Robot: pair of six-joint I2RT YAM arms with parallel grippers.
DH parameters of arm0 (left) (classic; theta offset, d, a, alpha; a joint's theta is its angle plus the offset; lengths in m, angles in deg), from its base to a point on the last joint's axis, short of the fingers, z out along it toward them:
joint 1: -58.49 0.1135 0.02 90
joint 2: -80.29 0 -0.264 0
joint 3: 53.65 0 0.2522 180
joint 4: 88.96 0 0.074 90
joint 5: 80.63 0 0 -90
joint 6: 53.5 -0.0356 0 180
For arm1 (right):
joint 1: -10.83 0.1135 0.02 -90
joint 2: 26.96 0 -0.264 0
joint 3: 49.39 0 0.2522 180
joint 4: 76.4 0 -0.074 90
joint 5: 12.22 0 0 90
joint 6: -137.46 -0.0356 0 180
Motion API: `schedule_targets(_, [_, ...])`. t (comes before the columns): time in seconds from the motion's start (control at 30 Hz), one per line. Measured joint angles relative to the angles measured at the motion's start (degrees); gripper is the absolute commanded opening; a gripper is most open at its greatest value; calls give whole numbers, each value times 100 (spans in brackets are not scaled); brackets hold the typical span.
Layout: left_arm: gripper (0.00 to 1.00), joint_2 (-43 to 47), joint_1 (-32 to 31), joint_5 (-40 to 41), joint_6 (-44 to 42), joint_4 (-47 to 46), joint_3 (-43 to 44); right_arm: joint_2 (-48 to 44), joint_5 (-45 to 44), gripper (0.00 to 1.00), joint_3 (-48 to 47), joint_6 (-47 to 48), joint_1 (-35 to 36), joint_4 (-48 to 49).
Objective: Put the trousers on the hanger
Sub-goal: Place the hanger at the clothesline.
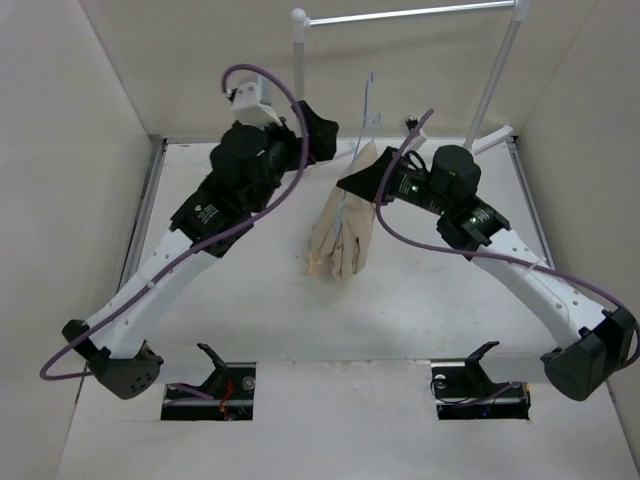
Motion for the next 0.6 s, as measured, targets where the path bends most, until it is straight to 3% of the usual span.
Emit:
schedule_targets(0.33, [100,1513,1034,262,243,-396,-1340,1602,396,4,-2358,42,-1547,-481])
schedule_targets(0.6, [100,1445,1631,-72,979,13,-3128,3128,422,4,-4280,107,-2225,-942])
